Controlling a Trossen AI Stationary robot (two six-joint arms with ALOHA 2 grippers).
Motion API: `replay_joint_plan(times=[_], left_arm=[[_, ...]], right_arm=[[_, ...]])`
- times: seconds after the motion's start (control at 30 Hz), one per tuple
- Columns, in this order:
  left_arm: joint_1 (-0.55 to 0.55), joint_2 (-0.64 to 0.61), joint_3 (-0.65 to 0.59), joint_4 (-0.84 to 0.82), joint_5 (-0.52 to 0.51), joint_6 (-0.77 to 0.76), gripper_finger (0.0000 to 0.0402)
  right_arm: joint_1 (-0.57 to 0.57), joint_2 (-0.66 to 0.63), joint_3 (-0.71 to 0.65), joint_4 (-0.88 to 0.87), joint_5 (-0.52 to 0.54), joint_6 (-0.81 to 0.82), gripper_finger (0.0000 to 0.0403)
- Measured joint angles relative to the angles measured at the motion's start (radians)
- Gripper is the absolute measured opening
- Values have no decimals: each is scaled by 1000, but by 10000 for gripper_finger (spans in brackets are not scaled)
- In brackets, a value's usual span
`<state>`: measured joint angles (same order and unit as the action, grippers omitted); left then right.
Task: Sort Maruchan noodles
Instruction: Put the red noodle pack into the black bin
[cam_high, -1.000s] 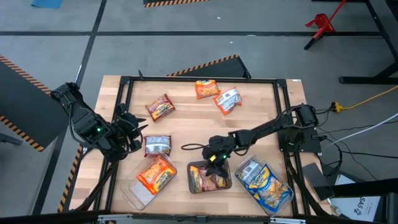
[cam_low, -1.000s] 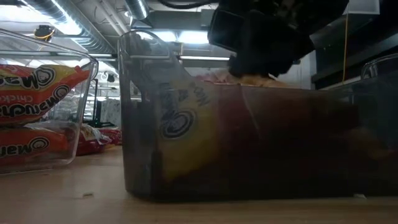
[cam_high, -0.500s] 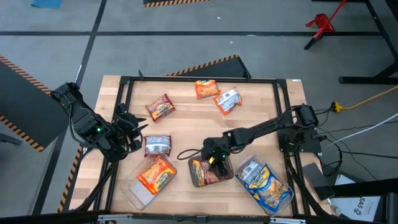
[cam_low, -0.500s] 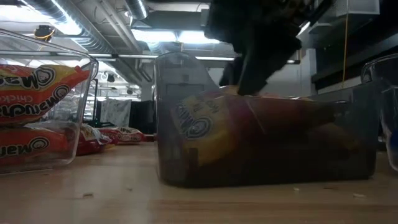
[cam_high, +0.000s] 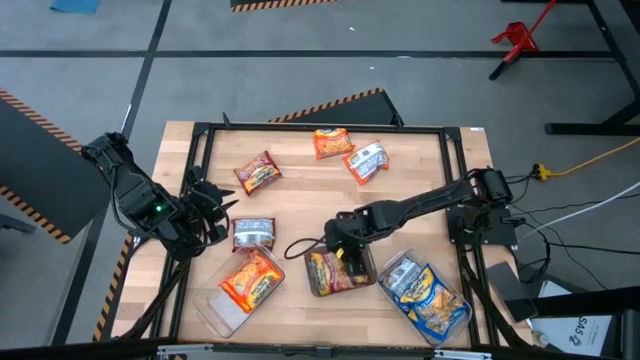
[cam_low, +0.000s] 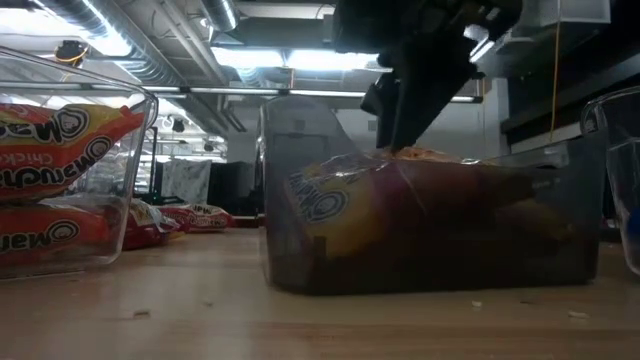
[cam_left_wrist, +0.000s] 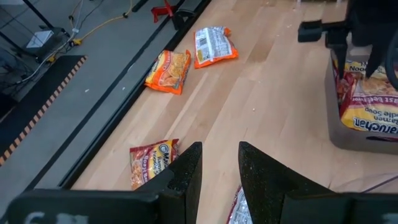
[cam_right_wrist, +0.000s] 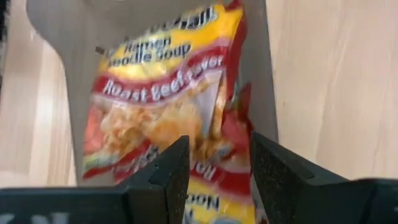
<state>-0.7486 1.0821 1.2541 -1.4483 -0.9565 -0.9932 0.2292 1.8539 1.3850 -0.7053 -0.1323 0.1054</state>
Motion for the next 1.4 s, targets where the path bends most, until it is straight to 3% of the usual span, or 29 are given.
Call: replay_joint_plan(times=[0.2, 0.53, 0.73, 0.9, 1.17, 1.3, 1.4], left_arm=[[0, 0, 0, -1, -2, 0, 98], [0, 0, 0, 0, -3, -1, 98], [0, 0, 0, 1, 7, -18, 98], [0, 0, 0, 1, 5, -18, 98], [0, 0, 0, 2, -23, -21, 98], [0, 0, 0, 2, -24, -20, 99], [0, 0, 0, 2, -1, -10, 99]], right_arm=[[68, -14, 4, -63, 120, 16, 154], [161, -15, -41, 30, 226, 44, 154], [163, -14, -123, 139, 222, 78, 154], [148, -20, -122, 112, 285, 79, 154], [136, -74, 19, -73, 336, 44, 154], [121, -100, 59, -63, 456, -6, 154], [68, -99, 61, 8, 462, -93, 162]])
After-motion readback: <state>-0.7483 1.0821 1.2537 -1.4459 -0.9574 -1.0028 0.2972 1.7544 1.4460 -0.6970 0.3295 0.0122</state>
